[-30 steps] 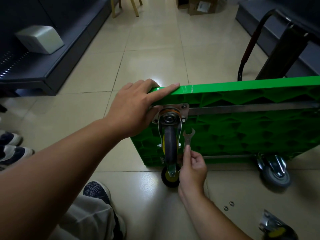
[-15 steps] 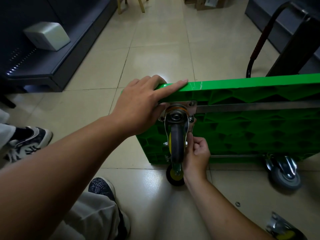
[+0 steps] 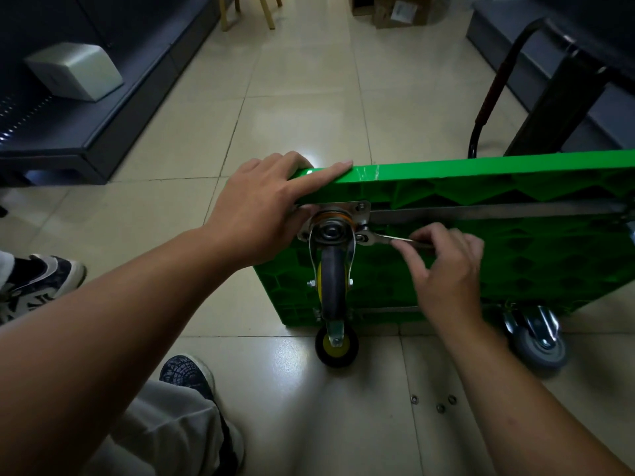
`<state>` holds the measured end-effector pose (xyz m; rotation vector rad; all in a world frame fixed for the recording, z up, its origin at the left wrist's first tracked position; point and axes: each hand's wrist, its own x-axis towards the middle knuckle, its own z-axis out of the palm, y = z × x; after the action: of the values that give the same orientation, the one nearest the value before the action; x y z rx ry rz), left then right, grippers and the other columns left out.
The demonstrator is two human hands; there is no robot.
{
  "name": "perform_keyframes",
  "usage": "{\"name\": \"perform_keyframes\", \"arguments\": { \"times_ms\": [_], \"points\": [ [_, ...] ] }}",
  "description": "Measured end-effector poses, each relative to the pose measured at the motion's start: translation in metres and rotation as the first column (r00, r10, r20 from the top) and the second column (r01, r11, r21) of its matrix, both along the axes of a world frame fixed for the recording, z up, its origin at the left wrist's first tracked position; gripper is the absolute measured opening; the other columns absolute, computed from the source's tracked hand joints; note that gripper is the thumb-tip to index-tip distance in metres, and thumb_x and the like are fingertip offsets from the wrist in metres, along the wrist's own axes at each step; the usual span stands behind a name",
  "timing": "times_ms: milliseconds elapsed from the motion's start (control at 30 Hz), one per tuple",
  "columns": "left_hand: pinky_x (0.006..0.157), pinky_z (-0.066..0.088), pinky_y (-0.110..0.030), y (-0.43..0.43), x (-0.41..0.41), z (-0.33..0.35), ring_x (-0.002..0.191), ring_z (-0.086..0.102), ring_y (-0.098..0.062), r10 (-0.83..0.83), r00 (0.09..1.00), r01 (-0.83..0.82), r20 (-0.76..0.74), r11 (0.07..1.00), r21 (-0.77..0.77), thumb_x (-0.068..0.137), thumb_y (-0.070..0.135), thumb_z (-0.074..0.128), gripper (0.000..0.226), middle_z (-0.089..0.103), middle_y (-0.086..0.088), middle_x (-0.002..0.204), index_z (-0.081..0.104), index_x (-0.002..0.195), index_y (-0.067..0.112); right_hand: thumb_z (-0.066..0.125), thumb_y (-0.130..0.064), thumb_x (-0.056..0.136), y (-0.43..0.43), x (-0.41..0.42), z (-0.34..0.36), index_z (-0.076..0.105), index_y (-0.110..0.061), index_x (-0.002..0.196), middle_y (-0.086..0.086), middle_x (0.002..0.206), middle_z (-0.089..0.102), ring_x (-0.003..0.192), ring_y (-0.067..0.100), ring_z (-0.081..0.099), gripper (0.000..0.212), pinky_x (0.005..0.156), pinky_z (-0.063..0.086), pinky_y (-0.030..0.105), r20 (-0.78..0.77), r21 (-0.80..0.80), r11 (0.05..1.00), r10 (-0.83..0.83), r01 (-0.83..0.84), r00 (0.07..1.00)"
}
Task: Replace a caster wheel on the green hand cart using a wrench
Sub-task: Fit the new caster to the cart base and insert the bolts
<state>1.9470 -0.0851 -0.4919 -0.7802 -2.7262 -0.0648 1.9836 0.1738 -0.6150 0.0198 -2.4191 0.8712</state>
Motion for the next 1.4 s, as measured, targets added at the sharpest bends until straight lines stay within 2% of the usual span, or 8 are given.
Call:
{"name": "perform_keyframes", "arguments": {
  "times_ms": [67, 167, 333, 633, 900, 1167, 1267, 1400],
  "points": [
    [0.080, 0.029, -0.032, 0.000, 0.000, 0.000, 0.101, 0.054, -0.028, 0.003, 1.000, -0.003, -0.001, 1.000, -0.004, 0.101, 0.029, 0.061, 0.070, 0.060, -0.010, 0.125, 0.027, 0.161, 0.042, 0.073, -0.037, 0.088, -0.009, 0.014, -0.012, 0.064, -0.019, 0.091, -0.004, 0.085, 0.065, 0.089, 0.019, 0.056, 0.020, 0.075, 0.035, 0.012, 0.111, -0.322, 0.945, -0.014, 0.049, 0.994],
    [0.079, 0.028, -0.032, 0.000, 0.000, -0.001, 0.101, 0.054, -0.027, 0.009, 1.000, -0.009, -0.002, 1.000, -0.007, 0.101, 0.030, 0.061, 0.070, 0.060, -0.009, 0.125, 0.027, 0.161, 0.043, 0.071, -0.038, 0.088, -0.039, 0.036, -0.033, 0.063, -0.018, 0.091, -0.005, 0.077, 0.072, 0.073, 0.007, 0.068, 0.022, 0.064, 0.049, 0.010, 0.232, -0.838, 0.503, -0.020, 0.211, 0.972],
    [0.079, 0.028, -0.032, 0.000, -0.002, -0.001, 0.101, 0.055, -0.028, 0.008, 1.000, -0.008, -0.003, 1.000, -0.006, 0.100, 0.030, 0.061, 0.070, 0.060, -0.009, 0.125, 0.028, 0.161, 0.042, 0.069, -0.053, 0.075, -0.094, 0.054, -0.056, 0.065, -0.015, 0.090, -0.007, 0.069, 0.071, 0.063, 0.004, 0.064, 0.040, 0.057, 0.051, 0.015, 0.380, -0.925, 0.058, 0.074, 0.376, 0.922],
    [0.077, 0.028, -0.033, -0.002, -0.002, -0.002, 0.100, 0.054, -0.028, 0.004, 1.000, -0.005, -0.018, 1.000, -0.011, 0.100, 0.029, 0.061, 0.070, 0.060, -0.009, 0.123, 0.028, 0.161, 0.042, 0.065, -0.020, 0.096, -0.118, 0.037, -0.035, 0.060, -0.005, 0.096, 0.020, 0.092, 0.074, 0.082, 0.019, 0.070, 0.016, 0.081, 0.056, 0.035, 0.274, -0.945, 0.197, 0.033, 0.263, 0.961],
    [0.078, 0.025, -0.032, -0.003, -0.002, -0.003, 0.100, 0.054, -0.028, 0.000, 1.000, 0.000, -0.027, 1.000, -0.010, 0.100, 0.031, 0.060, 0.068, 0.059, -0.008, 0.123, 0.030, 0.160, 0.042, 0.065, -0.019, 0.096, -0.116, 0.021, -0.047, 0.056, -0.011, 0.086, 0.000, 0.071, 0.069, 0.064, 0.009, 0.062, 0.016, 0.058, 0.050, 0.021, 0.238, -0.961, 0.176, 0.119, 0.215, 0.964],
    [0.079, 0.028, -0.033, -0.003, -0.004, -0.004, 0.101, 0.055, -0.028, -0.006, 1.000, 0.006, -0.016, 1.000, -0.001, 0.102, 0.031, 0.060, 0.069, 0.059, -0.008, 0.124, 0.027, 0.161, 0.042, 0.072, -0.038, 0.090, -0.026, 0.001, -0.020, 0.063, -0.017, 0.089, -0.001, 0.084, 0.066, 0.088, 0.021, 0.057, 0.023, 0.084, 0.045, 0.040, 0.020, -0.239, 0.970, -0.039, 0.043, 0.999],
    [0.079, 0.028, -0.032, -0.003, -0.005, -0.003, 0.101, 0.055, -0.028, -0.007, 1.000, 0.007, -0.011, 1.000, -0.002, 0.102, 0.031, 0.060, 0.069, 0.059, -0.009, 0.124, 0.027, 0.161, 0.042, 0.069, -0.042, 0.092, -0.008, -0.008, -0.002, 0.062, -0.013, 0.092, 0.002, 0.082, 0.063, 0.081, 0.024, 0.054, 0.030, 0.088, 0.035, 0.038, -0.185, 0.160, 0.987, 0.009, 0.021, 0.983],
    [0.078, 0.030, -0.033, -0.002, -0.003, -0.003, 0.101, 0.054, -0.027, 0.000, 1.000, 0.000, -0.005, 1.000, -0.015, 0.101, 0.031, 0.060, 0.070, 0.059, -0.008, 0.125, 0.025, 0.161, 0.043, 0.074, -0.039, 0.087, -0.009, 0.002, -0.006, 0.064, -0.013, 0.090, 0.000, 0.083, 0.063, 0.084, 0.020, 0.052, 0.027, 0.085, 0.034, 0.034, -0.068, -0.017, 0.999, -0.043, 0.042, 0.997]
  ]
}}
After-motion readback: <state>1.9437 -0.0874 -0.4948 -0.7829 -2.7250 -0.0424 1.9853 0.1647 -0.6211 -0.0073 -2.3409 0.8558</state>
